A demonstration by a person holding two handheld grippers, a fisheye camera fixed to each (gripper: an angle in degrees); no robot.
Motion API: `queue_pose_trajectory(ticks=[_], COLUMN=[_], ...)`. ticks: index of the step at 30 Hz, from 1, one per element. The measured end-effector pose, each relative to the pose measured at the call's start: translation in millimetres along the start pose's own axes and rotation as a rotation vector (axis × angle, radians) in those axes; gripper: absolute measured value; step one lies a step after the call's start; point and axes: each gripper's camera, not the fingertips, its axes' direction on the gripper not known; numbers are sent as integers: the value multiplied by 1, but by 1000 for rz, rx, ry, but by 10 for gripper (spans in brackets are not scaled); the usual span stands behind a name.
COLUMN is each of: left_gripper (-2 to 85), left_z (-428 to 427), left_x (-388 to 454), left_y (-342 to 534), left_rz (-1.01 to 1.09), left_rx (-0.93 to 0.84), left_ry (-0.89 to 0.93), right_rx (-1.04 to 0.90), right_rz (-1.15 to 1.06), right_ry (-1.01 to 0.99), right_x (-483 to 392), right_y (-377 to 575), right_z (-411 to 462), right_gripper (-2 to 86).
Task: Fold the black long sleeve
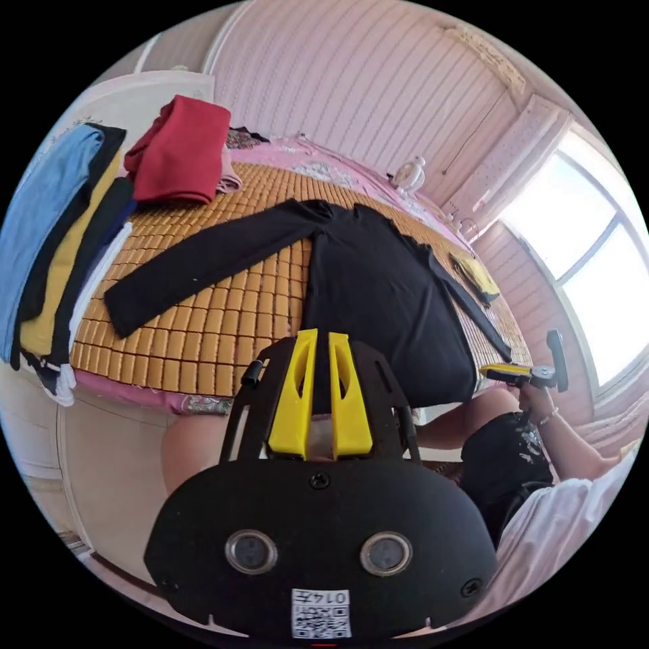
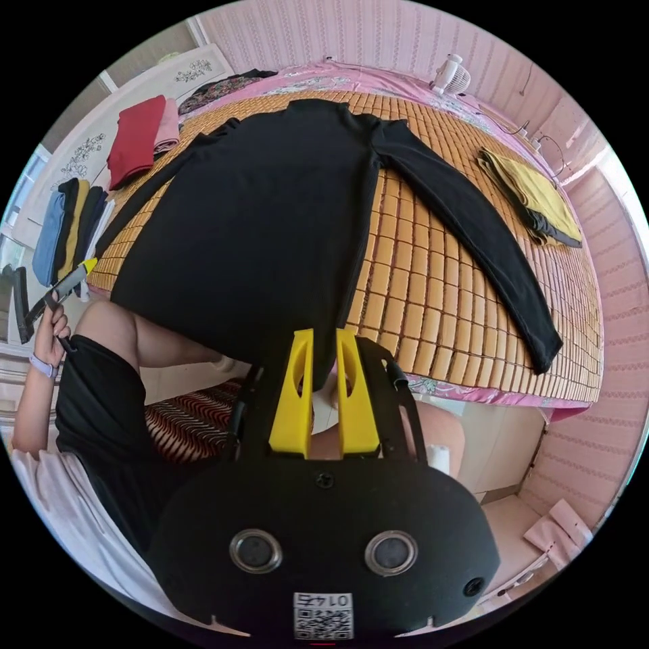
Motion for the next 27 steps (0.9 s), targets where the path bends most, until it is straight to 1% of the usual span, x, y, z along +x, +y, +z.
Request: queue_pose_trajectory(ticks=[2, 3, 5, 6, 8, 11, 14, 18, 21, 24, 27], left_gripper=[47, 50, 61, 64, 68, 67, 72, 89, 101, 104, 95], left_z=[-35, -42, -61, -65, -72, -67, -55, -43, -38, -27, -13], left_x=[-34, -45, -88, -99, -137, -168, -184, -197, -206, -213, -218], left_y=[16, 20, 39, 44, 65, 81, 83, 77, 73, 67, 63], left_rz=[-65, -88, -208, -246, -396, -496, -497, -470, -440, -408, -403], left_rx=[131, 151, 199, 211, 275, 297, 289, 265, 276, 256, 210], left_ry=[-79, -104, -163, -169, -148, -119, -110, -130, -170, -151, -137], right_rx=[-7, -13, -5, 7, 22, 64, 117, 190, 180, 183, 190], right_rz=[-36, -64, -101, -128, -158, -221, -312, -537, -693, -828, -942], right_ry=[20, 42, 77, 88, 88, 60, 8, -66, -110, -176, -179], right_x=[-6, -12, -23, -31, -44, -71, -106, -171, -229, -292, -351], right_y=[0, -1, -2, -3, -7, -20, -37, -71, -108, -147, -183], right_z=[-1, -2, -3, -4, -6, -12, -19, -19, -7, 5, 17], right_gripper=[63, 64, 65, 65, 65, 66, 71, 77, 84, 85, 86])
